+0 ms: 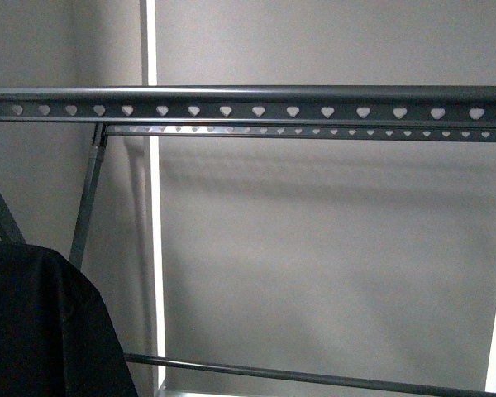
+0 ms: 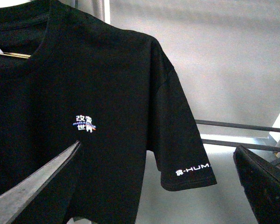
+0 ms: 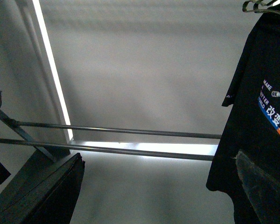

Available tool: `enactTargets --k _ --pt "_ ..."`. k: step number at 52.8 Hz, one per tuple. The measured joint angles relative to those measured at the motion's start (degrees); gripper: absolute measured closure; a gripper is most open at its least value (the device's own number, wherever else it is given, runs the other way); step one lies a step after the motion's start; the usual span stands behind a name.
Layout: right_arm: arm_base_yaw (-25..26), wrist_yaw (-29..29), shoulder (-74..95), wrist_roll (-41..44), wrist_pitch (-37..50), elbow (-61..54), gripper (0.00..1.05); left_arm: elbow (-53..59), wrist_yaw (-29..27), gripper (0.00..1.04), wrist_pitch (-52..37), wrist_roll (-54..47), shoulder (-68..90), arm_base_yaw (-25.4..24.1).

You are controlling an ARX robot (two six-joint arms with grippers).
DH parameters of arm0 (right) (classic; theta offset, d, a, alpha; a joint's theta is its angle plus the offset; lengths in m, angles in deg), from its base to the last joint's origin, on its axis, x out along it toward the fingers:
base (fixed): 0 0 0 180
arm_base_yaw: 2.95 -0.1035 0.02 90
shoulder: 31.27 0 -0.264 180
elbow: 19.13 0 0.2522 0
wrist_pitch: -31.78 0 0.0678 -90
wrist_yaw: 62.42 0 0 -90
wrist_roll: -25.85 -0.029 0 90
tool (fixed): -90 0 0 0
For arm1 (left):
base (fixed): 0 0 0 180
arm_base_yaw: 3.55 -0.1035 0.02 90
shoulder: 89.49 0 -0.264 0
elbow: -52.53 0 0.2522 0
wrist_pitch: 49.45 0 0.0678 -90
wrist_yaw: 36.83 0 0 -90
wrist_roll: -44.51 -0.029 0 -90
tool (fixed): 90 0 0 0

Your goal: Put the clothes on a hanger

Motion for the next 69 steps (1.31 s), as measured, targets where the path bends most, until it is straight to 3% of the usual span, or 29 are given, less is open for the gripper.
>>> enactTargets --k 16,19,22,25,29,32,36,53,69 --pt "0.0 0.0 0.0 0.0 0.0 0.0 0.07 -0.02 0.22 0.07 0.07 0.0 0.04 -0.04" --pt "0.0 -0.02 0.0 0.0 0.0 0.0 0.07 -2.05 4.96 0.07 5.6 1.25 3.5 1.07" --pt "0.0 0.09 0.0 0.0 0.0 0.0 0.07 -4.07 -0.7 0.07 4.04 3.58 10.8 7.93" --pt "0.0 0.02 0.0 0.0 0.0 0.0 0.07 -7.56 -9.92 0.07 -3.54 6.29 19.58 14.88" --pt "0.0 0.07 0.0 0.0 0.0 0.0 0.07 -15.63 -20.65 0.07 -13.64 11.5 33.44 18.4" --pt "0.0 0.09 0.0 0.0 0.0 0.0 0.07 -22.58 -27.54 0.07 -19.52 16.15 44.0 17.81" --pt "0.0 0.07 0.0 0.0 0.0 0.0 0.07 -30.05 -30.58 0.07 -19.91 22.53 54.42 15.69" --pt "0.0 0.07 0.0 0.0 0.0 0.0 0.07 -46.31 -30.71 0.07 -5.86 43.5 76.83 5.79" --pt "0.0 0.07 0.0 0.0 0.0 0.0 0.07 -55.36 -31.43 0.07 -5.77 47.91 86.25 3.5"
